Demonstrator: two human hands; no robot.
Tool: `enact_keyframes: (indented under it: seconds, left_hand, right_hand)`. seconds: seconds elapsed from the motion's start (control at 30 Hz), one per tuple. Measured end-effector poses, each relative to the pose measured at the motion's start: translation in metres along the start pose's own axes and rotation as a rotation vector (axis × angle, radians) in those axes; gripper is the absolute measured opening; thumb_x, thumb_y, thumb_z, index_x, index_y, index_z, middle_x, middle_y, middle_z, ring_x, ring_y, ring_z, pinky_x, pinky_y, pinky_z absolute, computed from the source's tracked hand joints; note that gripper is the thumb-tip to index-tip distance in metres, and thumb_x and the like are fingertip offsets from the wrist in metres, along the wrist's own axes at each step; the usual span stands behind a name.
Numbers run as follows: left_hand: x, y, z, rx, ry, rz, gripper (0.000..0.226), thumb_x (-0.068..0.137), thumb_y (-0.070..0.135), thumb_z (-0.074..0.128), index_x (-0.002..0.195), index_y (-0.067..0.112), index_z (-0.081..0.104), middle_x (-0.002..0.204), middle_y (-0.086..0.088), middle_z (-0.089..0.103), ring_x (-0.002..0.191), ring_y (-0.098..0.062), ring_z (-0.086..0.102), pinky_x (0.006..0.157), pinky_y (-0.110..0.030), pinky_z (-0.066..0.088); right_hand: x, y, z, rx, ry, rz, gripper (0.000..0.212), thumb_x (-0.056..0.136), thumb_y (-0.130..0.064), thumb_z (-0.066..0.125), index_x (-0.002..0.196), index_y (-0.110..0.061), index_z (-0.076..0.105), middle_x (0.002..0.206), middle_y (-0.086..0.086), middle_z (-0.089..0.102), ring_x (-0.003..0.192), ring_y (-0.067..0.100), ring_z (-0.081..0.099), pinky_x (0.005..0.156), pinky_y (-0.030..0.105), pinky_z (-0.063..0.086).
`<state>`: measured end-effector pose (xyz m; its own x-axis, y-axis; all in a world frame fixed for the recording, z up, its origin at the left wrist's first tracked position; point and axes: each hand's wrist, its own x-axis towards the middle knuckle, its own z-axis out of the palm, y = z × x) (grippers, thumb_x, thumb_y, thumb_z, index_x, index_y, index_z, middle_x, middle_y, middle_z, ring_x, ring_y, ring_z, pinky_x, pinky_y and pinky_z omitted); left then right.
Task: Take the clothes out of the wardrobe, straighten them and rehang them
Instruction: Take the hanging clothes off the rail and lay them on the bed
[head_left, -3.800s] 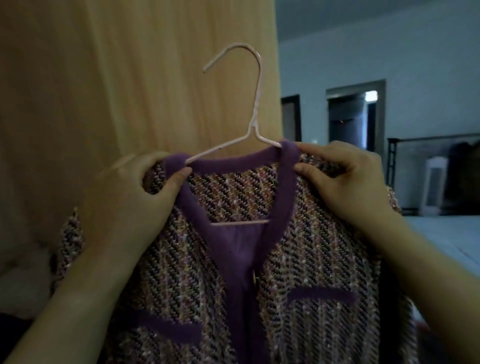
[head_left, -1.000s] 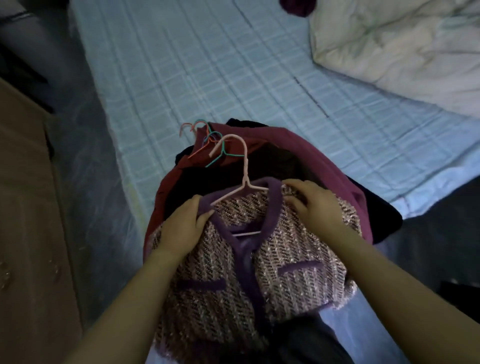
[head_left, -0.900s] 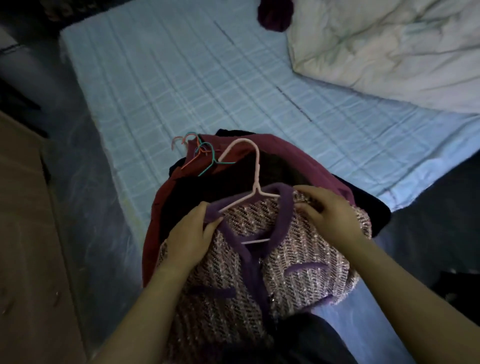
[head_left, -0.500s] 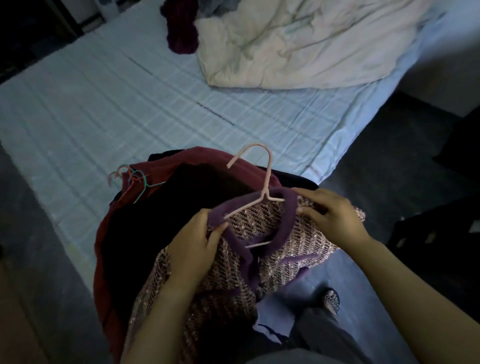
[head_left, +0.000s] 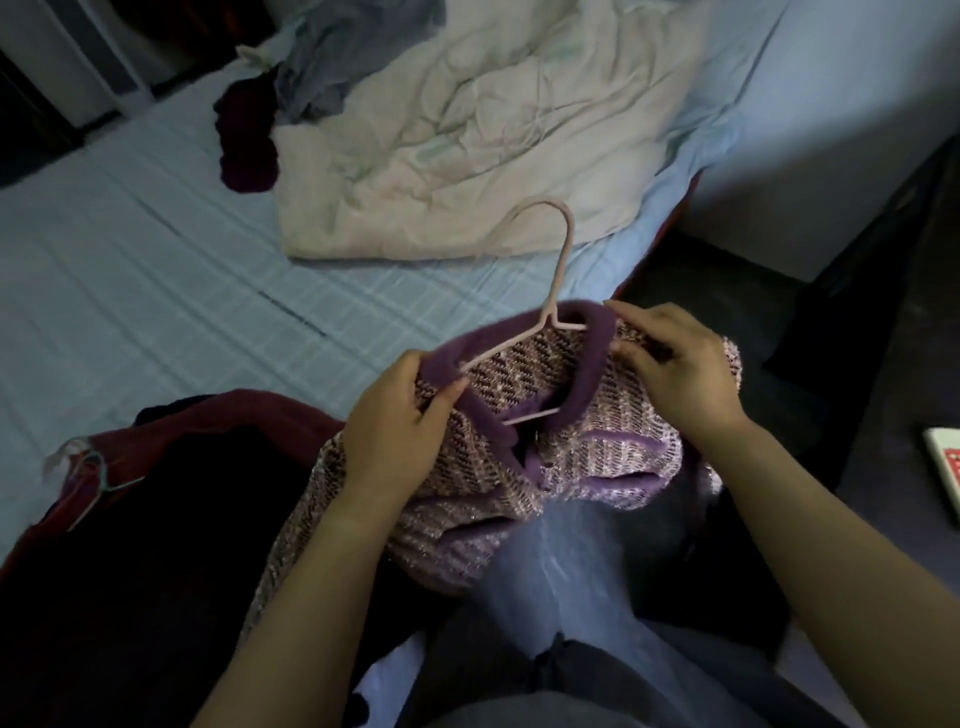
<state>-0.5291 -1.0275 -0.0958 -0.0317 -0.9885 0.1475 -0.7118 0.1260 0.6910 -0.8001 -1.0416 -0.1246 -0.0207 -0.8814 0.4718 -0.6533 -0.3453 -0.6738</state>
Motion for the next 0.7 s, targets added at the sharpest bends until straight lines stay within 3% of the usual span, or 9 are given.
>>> enact_keyframes:
  seconds: [0.23, 0.4, 0.5, 0.7]
  left_hand:
    - [0.133, 0.051, 0.047, -0.041, 0.088, 0.041, 0.015, 0.088, 0.045, 0.057, 0.092, 0.032, 0.052, 0.072, 0.015, 0.054, 0.064, -0.009, 0.052, 0.055, -0.03, 0.035]
    - [0.261, 0.074, 0.069, -0.066, 0.134, 0.105, 0.017, 0.088, 0.044, 0.059, 0.089, 0.028, 0.052, 0.073, 0.016, 0.052, 0.068, -0.014, 0.051, 0.059, -0.031, 0.034]
    - [0.34, 0.093, 0.065, -0.073, 0.164, 0.141, 0.015, 0.087, 0.044, 0.059, 0.092, 0.032, 0.052, 0.077, 0.016, 0.053, 0.072, -0.011, 0.051, 0.062, -0.031, 0.035]
    - [0.474, 0.114, 0.06, -0.095, 0.314, 0.175, 0.024, 0.088, 0.044, 0.058, 0.101, 0.024, 0.058, 0.086, 0.012, 0.058, 0.081, -0.014, 0.055, 0.066, -0.033, 0.041]
  right_hand:
    - [0.136, 0.077, -0.027, -0.041, 0.092, -0.084, 0.036, 0.085, -0.026, 0.066, 0.119, -0.015, 0.064, 0.089, 0.008, 0.062, 0.078, 0.019, 0.058, 0.074, 0.027, 0.046]
    - [0.247, 0.118, -0.034, -0.099, 0.159, -0.119, 0.037, 0.085, -0.025, 0.065, 0.119, -0.012, 0.063, 0.084, 0.007, 0.061, 0.075, 0.009, 0.051, 0.074, 0.009, 0.038]
    - [0.326, 0.133, -0.038, -0.115, 0.186, -0.148, 0.037, 0.086, -0.028, 0.064, 0.121, -0.016, 0.061, 0.085, 0.005, 0.061, 0.074, 0.014, 0.053, 0.071, 0.017, 0.041]
    - [0.479, 0.156, -0.031, -0.088, 0.238, -0.22, 0.037, 0.085, -0.03, 0.065, 0.12, -0.019, 0.062, 0.088, -0.003, 0.057, 0.078, 0.01, 0.053, 0.075, 0.018, 0.042]
